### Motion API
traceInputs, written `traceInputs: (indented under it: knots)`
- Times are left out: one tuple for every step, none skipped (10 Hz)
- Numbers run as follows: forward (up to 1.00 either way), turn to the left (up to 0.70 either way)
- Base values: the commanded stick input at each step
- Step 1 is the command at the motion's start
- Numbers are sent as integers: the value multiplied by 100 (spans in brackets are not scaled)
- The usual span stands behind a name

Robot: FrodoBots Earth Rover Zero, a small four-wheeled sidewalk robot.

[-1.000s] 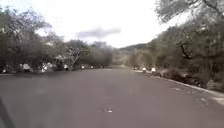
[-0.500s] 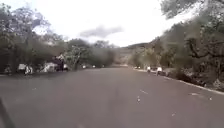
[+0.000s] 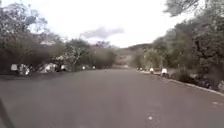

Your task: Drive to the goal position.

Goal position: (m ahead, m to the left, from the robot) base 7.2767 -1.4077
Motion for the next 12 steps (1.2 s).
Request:
traceInputs:
  knots:
    - [100, 0]
    - [100, 0]
    - [100, 0]
    - [100, 0]
    - [100, 0]
    - [100, 0]
    - [100, 0]
    - [100, 0]
    - [100, 0]
    - [100, 0]
    - [100, 0]
    - [100, 0]
